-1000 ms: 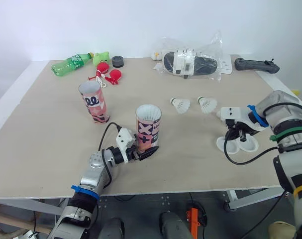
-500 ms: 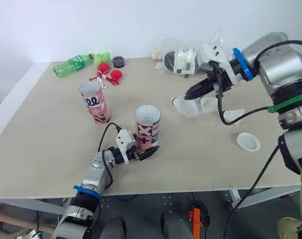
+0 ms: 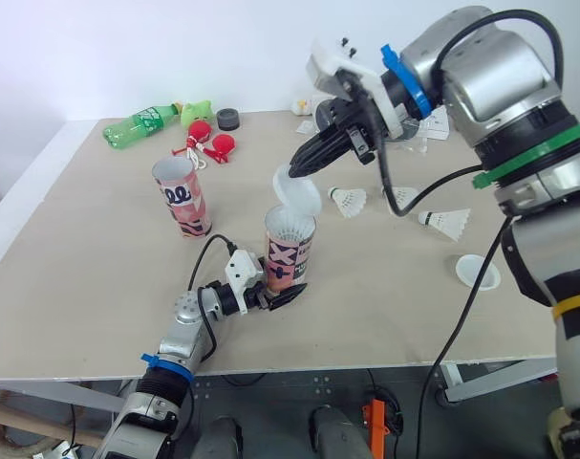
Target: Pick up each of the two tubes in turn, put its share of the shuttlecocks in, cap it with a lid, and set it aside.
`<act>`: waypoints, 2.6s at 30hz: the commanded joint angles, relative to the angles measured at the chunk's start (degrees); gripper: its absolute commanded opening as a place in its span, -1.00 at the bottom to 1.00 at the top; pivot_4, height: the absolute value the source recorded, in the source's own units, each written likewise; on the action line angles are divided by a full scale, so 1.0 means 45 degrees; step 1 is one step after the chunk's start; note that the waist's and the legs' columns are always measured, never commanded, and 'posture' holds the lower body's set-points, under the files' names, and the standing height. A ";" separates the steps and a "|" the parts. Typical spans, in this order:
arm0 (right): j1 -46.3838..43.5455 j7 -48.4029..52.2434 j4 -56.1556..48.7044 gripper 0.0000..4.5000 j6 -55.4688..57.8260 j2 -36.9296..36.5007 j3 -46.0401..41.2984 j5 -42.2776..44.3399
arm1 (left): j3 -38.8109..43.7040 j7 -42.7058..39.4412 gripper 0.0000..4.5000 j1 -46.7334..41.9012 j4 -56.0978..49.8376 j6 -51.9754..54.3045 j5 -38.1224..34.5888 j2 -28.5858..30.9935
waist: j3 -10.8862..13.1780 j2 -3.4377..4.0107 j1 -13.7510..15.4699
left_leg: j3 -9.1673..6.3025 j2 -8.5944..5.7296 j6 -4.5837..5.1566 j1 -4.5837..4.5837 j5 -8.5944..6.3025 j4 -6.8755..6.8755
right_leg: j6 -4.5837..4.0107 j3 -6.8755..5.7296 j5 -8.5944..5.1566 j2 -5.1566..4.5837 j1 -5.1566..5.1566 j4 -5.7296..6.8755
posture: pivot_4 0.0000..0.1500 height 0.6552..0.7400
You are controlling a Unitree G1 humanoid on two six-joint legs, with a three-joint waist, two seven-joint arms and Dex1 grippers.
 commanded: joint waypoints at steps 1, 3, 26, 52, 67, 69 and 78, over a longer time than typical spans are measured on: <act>-0.0527 0.0564 0.0455 -0.99 -0.0517 0.0409 0.0182 -0.0716 | -0.0335 0.0018 0.63 0.0352 0.1089 0.0440 0.0429 0.0083 | 0.0000 0.0000 0.0002 | -0.0001 0.0000 0.0001 -0.0003 0.0001 0.0000 | 0.0001 0.0000 0.0003 0.0001 -0.0005 0.0001 | 1.00 1.00; -0.0532 0.0564 0.0629 -0.99 -0.0743 0.0605 0.0284 -0.1001 | -0.0352 0.0000 0.63 0.0329 0.1147 0.0451 0.0442 0.0090 | 0.0000 0.0000 0.0013 | -0.0001 0.0000 0.0004 -0.0008 0.0003 0.0000 | 0.0001 0.0000 0.0006 0.0002 -0.0008 0.0001 | 1.00 1.00; -0.0790 0.0564 0.0419 -0.99 -0.2529 0.0603 0.2234 -0.0875 | -0.0408 0.0045 0.63 0.0305 0.1258 0.0462 0.0477 0.0033 | -0.0003 0.0004 0.0034 | -0.0008 0.0000 0.0008 -0.0010 0.0006 0.0000 | -0.0002 0.0000 0.0009 0.0003 -0.0007 0.0001 | 1.00 1.00; -0.0479 0.0564 0.0812 -0.99 -0.3422 0.0928 0.2480 -0.1526 | -0.0499 -0.0013 0.63 0.0568 0.1044 0.0495 0.0476 0.0068 | -0.0004 0.0005 0.0057 | -0.0009 0.0000 0.0008 -0.0011 0.0005 0.0000 | -0.0006 0.0000 0.0006 0.0004 -0.0013 0.0000 | 1.00 1.00; -0.0711 0.0564 0.1223 0.85 -0.3775 0.1268 0.1565 -0.1944 | -0.0560 -0.0089 0.63 0.0698 0.0835 0.0568 0.0434 0.0122 | -0.0020 0.0009 0.0056 | -0.0010 0.0004 0.0007 -0.0014 0.0004 -0.0033 | -0.0017 -0.0001 -0.0009 0.0011 -0.0030 -0.0001 | 1.00 1.00; -0.0925 0.0564 0.1454 0.96 -0.3771 0.1392 0.1145 -0.2063 | -0.0571 -0.0104 0.63 0.0704 0.0823 0.0583 0.0434 0.0138 | -0.0019 0.0008 0.0057 | -0.0011 0.0005 0.0007 -0.0015 0.0005 -0.0037 | -0.0019 -0.0002 -0.0010 0.0013 -0.0035 -0.0001 | 1.00 1.00; -0.1063 0.0564 0.0618 0.19 -0.3049 0.1201 -0.0323 -0.1721 | -0.0533 -0.0147 0.63 0.0761 0.0753 0.0633 0.0429 0.0189 | -0.0019 0.0004 0.0063 | -0.0011 0.0006 0.0006 -0.0031 0.0004 -0.0041 | -0.0025 -0.0002 -0.0017 0.0014 -0.0050 -0.0001 | 1.00 1.00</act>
